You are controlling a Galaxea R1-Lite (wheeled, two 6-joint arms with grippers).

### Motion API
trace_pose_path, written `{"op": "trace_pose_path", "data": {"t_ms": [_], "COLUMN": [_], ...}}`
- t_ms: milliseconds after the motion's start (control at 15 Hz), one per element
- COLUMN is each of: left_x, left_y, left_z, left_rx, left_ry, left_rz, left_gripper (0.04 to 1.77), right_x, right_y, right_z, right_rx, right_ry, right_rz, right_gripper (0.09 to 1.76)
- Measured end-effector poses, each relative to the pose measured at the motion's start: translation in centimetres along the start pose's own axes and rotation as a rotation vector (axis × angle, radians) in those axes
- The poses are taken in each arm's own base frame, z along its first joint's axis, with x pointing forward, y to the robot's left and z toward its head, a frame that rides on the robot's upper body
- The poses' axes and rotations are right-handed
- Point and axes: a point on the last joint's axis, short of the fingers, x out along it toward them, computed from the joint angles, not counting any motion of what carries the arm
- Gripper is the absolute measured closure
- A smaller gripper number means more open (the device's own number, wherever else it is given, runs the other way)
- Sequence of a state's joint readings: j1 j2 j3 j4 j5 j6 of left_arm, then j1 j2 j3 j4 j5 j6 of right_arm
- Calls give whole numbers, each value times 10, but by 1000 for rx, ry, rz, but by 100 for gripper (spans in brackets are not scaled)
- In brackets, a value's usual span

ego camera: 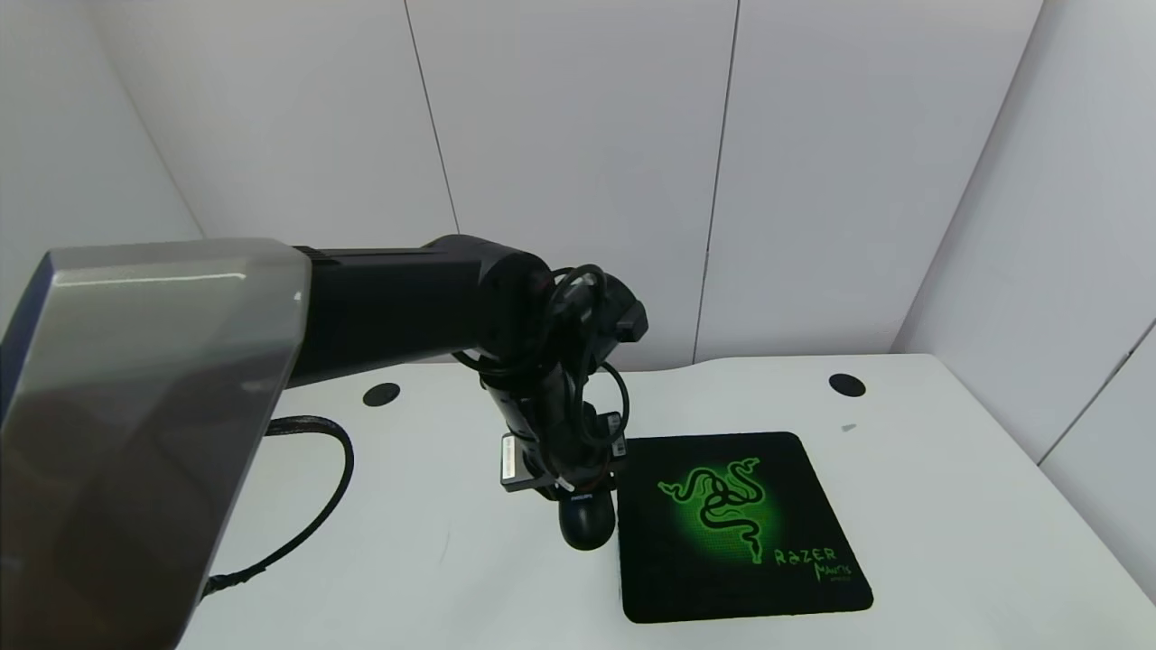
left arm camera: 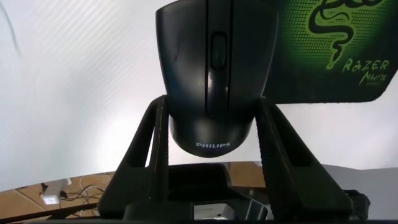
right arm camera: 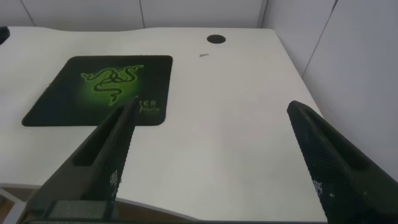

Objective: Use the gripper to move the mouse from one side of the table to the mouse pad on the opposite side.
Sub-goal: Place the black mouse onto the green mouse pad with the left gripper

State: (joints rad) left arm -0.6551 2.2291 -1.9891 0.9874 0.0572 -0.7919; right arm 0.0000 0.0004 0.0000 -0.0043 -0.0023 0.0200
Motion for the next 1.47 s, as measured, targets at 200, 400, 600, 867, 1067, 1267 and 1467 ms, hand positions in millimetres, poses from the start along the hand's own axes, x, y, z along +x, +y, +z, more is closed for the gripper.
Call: {"op": "trace_pose_path", "data": {"t_ms": [200,400,600,867,1067,1267,1467], "left_x": [13,26,41,62,72,84,92], "left_y": [-15,-26,-38,-48,-51,-54,-57], "left_z": [-11,-19,-23,-31,-29,-27,-26], "left_rx": [-13,5,-1,30,26,25,23], "left_ry": [7,-2,-31,-32,-59,-100,-113], "left_rz": [-1,11,1,6,-4,2,-7], "left_gripper": [93,93,93,93,93,93,93], "right_x": [0,0,0,0,0,0,0], "right_y": [0,0,0,0,0,0,0], "right_z": [0,0,0,0,0,0,0], "right_rx": [0,0,0,0,0,0,0], "right_ry": [0,0,0,0,0,0,0], "right_rz": [0,0,0,-1,0,0,0], "right_gripper": [14,14,14,14,14,14,14]}}
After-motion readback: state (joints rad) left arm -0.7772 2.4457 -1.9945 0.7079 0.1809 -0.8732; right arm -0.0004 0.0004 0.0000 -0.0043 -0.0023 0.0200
